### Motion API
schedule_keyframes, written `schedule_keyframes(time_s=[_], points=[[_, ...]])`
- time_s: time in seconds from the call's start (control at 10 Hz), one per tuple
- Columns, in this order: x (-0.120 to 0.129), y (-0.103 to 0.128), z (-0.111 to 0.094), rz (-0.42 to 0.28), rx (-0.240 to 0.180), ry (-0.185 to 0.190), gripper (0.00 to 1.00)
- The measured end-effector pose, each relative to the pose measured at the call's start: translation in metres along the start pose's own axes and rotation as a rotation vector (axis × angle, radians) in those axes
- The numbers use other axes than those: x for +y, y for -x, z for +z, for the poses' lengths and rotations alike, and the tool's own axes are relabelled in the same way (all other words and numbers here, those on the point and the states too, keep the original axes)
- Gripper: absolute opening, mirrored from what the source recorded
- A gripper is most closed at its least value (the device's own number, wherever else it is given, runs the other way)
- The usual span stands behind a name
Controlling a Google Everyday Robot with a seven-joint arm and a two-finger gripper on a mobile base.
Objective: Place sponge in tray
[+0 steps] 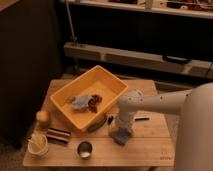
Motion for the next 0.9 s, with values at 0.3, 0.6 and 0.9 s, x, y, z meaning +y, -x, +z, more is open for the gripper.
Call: schedule_keyframes(time_s=[0.3,0.6,0.9], points=[[-0.009,0.01,-0.017,0.035,0.006,0.05,0.3],[-0.064,0.025,-0.049,0.097,-0.017,0.067,0.03],[-0.11,0.027,-0.116,0.122,-0.08,0.082,0.0]])
